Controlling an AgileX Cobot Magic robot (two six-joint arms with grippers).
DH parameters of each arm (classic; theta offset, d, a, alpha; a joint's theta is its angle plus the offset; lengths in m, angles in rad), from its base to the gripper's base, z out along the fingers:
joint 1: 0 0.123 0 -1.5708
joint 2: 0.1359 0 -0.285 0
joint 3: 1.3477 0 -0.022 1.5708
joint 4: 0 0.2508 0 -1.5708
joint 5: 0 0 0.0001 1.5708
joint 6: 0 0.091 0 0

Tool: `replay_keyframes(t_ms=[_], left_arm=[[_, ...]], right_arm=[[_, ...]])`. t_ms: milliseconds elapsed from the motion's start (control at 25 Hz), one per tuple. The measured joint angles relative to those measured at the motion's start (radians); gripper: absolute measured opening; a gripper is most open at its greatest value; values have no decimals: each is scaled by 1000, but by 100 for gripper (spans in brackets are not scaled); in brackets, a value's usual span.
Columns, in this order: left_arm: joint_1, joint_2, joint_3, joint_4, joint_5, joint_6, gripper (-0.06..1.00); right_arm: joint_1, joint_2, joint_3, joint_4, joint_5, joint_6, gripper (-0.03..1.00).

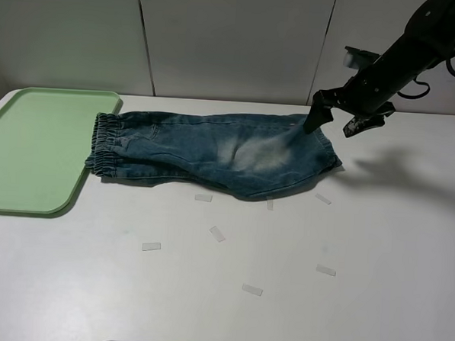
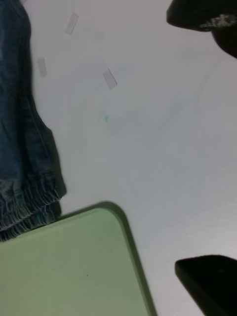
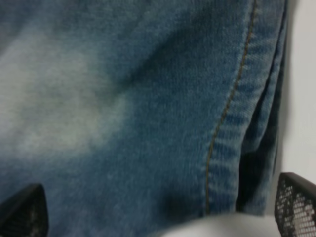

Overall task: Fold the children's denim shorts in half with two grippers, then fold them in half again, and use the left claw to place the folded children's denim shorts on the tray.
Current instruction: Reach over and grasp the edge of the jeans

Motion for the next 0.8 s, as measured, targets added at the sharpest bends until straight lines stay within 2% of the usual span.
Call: replay_keyframes(t_ms=[360,800], left_arm=[[0,0,0,0,0,0,90],[0,0,0,0,0,0,90]], right_arm=[[-27,64,-12,-5,-71,-5,69],[-73,140,-35,-4,-75,-5,69]])
